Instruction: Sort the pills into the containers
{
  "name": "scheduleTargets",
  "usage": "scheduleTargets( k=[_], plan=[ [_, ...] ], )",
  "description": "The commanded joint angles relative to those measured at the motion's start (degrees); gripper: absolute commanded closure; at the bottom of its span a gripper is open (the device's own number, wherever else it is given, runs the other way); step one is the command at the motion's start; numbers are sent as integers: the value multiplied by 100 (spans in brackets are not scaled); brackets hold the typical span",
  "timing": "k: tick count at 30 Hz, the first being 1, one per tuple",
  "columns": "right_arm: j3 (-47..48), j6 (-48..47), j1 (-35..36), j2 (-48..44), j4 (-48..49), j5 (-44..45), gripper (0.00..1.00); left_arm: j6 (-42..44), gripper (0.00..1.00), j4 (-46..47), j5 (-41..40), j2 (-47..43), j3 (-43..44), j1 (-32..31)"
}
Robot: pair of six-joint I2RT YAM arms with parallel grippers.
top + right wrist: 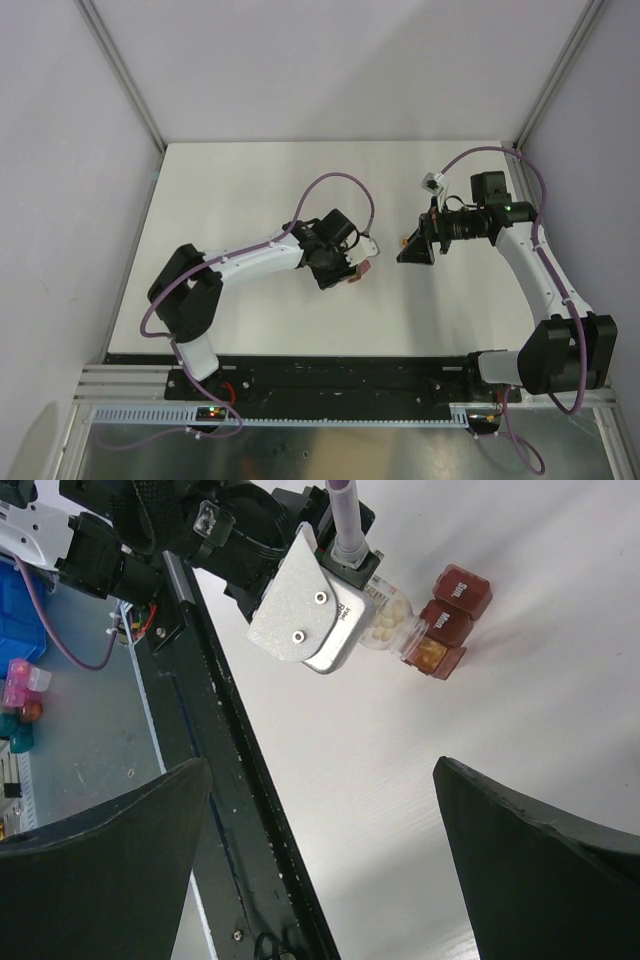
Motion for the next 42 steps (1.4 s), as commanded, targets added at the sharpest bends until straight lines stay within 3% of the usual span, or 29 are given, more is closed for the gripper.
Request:
scheduleTargets(
  k=[1, 23, 42],
  plan=[
    [-16, -125, -27, -170, -9, -93, 0, 132, 100, 14, 26, -101, 125, -34],
    [-74, -18, -36, -222, 82, -85, 0, 96, 100, 460, 184, -761, -472, -27],
    [-186, 349, -26, -119, 536, 52, 0, -178, 100, 2240, 746, -1953, -1757, 185]
  ],
)
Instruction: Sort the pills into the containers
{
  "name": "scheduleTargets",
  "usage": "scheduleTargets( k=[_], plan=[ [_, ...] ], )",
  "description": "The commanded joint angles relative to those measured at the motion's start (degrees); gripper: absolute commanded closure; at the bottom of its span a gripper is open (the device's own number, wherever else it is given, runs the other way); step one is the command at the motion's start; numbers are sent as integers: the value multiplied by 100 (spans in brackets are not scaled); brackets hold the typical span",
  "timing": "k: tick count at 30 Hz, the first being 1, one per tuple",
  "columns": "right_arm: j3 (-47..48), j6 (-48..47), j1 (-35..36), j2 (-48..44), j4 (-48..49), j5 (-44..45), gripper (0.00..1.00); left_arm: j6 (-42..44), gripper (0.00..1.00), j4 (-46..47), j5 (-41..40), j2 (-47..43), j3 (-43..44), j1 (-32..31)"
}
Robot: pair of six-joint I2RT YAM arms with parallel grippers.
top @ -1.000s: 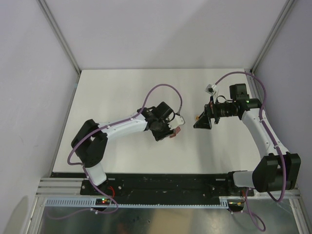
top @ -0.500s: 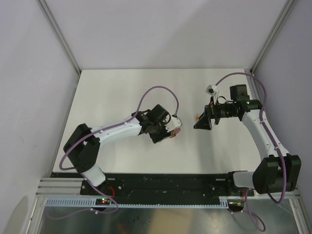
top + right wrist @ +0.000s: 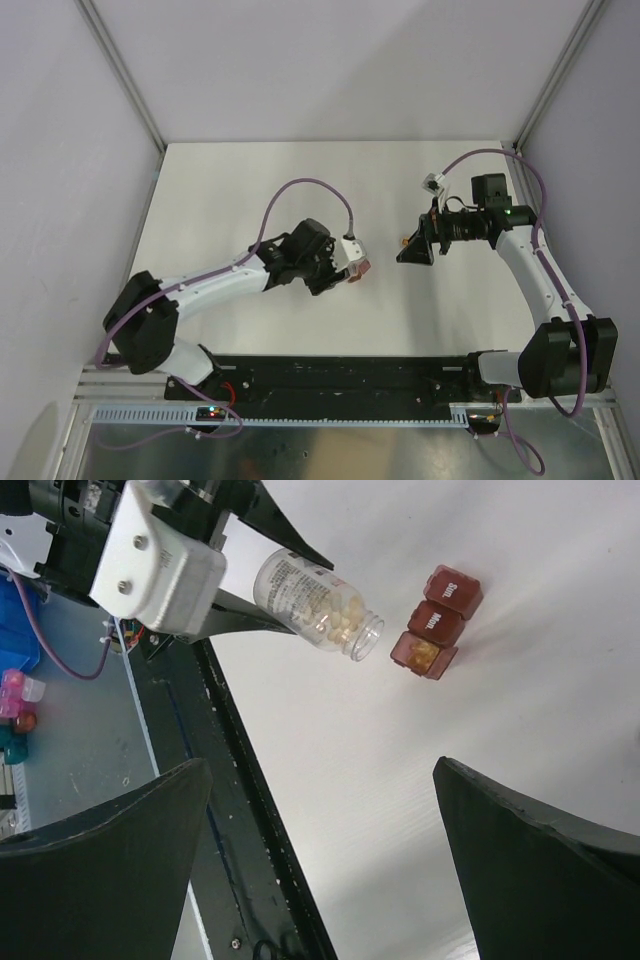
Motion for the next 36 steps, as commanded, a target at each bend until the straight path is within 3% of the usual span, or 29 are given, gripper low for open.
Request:
scheduleTargets(
  k=[1, 8, 16, 26, 36],
  plan=[
    [5, 154, -6, -11, 307, -20, 0, -147, 100, 889, 253, -589, -319, 112],
    [128, 357, 122, 66, 599, -126, 0, -259, 100, 1557, 398, -1365, -590, 175],
    [784, 757, 521, 444, 699, -235, 0, -361, 100, 1546, 506, -1895, -126, 133],
    [1721, 1282, 1080, 1084, 662, -664, 0, -800, 100, 1075, 733, -1897, 610, 52],
    [2236, 1510, 1340, 1249, 535, -1167, 2, -679, 100, 937, 255, -1664, 737, -151]
  ],
)
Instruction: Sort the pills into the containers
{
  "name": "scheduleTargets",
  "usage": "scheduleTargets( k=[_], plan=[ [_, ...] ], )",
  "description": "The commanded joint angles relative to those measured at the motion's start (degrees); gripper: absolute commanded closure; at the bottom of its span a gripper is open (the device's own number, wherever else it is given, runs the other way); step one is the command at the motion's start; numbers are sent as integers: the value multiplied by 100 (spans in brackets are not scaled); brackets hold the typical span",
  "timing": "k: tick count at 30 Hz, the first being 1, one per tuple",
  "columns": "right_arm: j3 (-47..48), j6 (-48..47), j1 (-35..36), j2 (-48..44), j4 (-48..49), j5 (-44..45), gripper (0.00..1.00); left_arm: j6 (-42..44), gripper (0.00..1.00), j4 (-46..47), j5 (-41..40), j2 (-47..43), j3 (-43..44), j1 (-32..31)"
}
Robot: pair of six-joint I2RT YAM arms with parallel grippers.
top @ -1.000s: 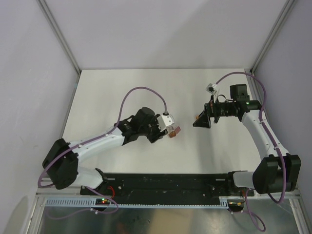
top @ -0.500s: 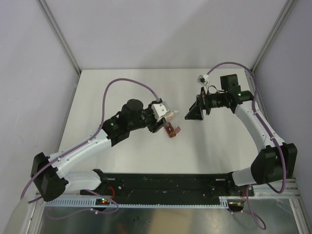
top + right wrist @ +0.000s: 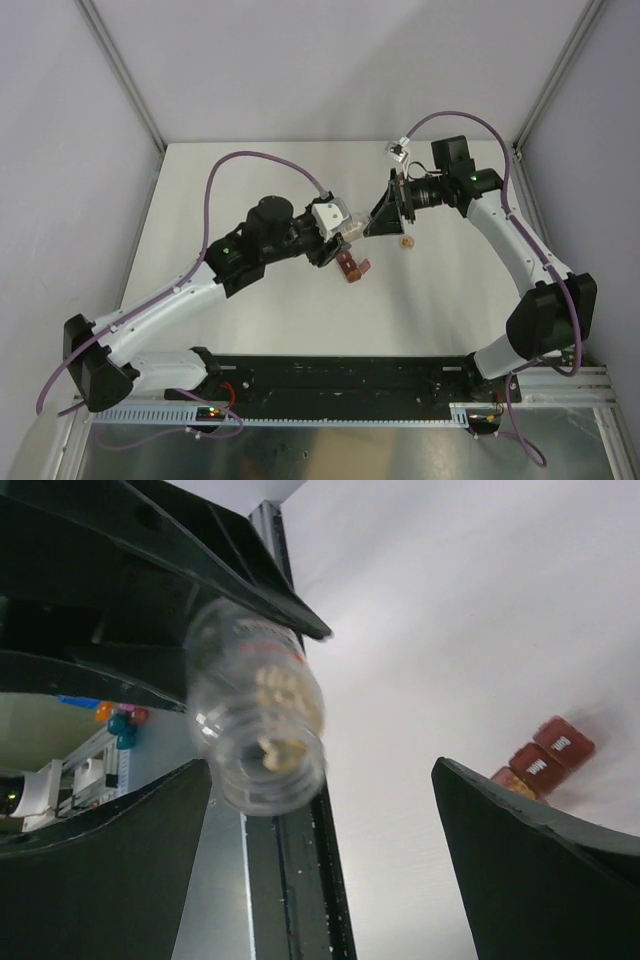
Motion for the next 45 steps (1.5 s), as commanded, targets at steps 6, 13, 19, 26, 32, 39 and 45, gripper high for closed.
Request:
scheduleTargets(
  k=[6, 13, 19, 26, 32, 39, 45],
  plan=[
    [330, 256, 230, -384, 77, -527, 4, 116, 100, -82, -382, 285, 295, -233],
    [202, 264, 222, -694, 79, -459, 6, 171, 100, -90, -589, 449, 355, -287],
    [106, 362, 61, -744, 143, -190, 6, 163, 100, -78, -583, 398, 342, -301],
    [-6, 262, 42, -725, 31, 216, 5, 160, 100, -87, -448, 262, 307, -308],
    [-179, 188, 105, -665, -18, 311, 5, 137, 100, -83, -411, 222, 285, -308],
    [-223, 165, 163, -653, -30, 138, 7, 169, 100, -82, -481, 242, 271, -308],
    [-194, 139, 182, -813, -81, -159, 11, 225, 100, -90, -714, 382, 275, -306]
  ],
)
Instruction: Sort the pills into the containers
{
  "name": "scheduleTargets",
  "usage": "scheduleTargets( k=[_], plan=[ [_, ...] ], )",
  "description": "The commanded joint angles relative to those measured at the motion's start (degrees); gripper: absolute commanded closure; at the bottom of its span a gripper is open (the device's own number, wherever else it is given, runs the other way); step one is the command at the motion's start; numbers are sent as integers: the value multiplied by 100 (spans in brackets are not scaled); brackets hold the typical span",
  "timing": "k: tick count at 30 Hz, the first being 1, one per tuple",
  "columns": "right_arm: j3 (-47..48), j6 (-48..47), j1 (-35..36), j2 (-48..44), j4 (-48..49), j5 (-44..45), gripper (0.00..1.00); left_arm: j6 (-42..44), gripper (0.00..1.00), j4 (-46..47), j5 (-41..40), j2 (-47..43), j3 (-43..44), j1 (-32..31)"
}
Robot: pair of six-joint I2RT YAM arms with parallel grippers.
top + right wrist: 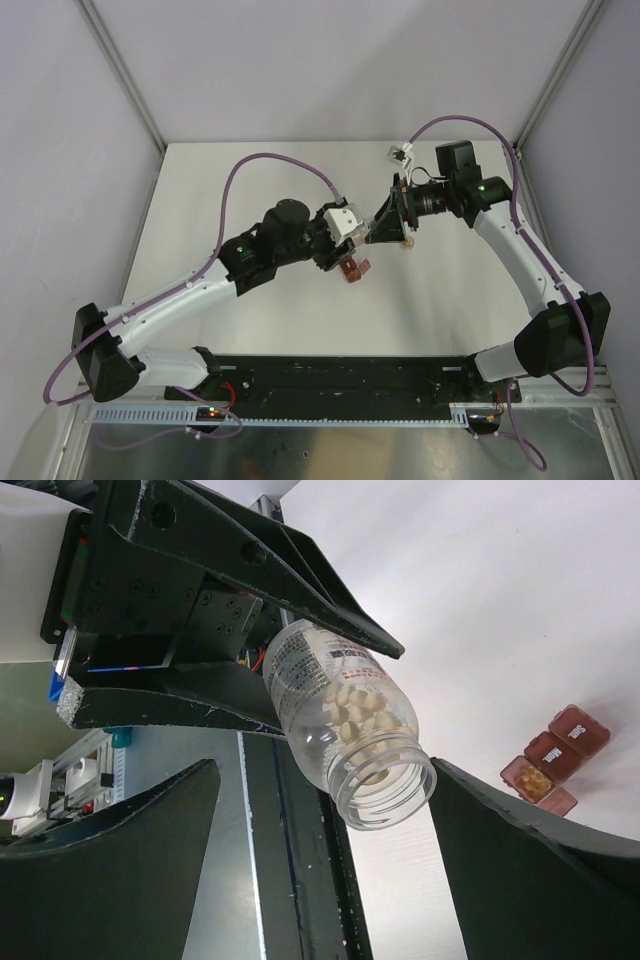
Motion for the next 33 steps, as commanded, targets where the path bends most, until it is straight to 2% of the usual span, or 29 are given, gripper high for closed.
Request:
scheduleTargets(
  k=[1, 14, 33],
  plan=[
    [41, -69, 25, -279, -58, -372, 12, 144, 100, 150, -272, 25, 109, 0],
    [331, -117, -90, -420, -290, -539, 16, 296, 98, 136, -468, 208, 46, -33],
    [544, -169, -78, -464, -492, -517, 16, 462, 97, 38, -554, 315, 46, -104]
  ],
)
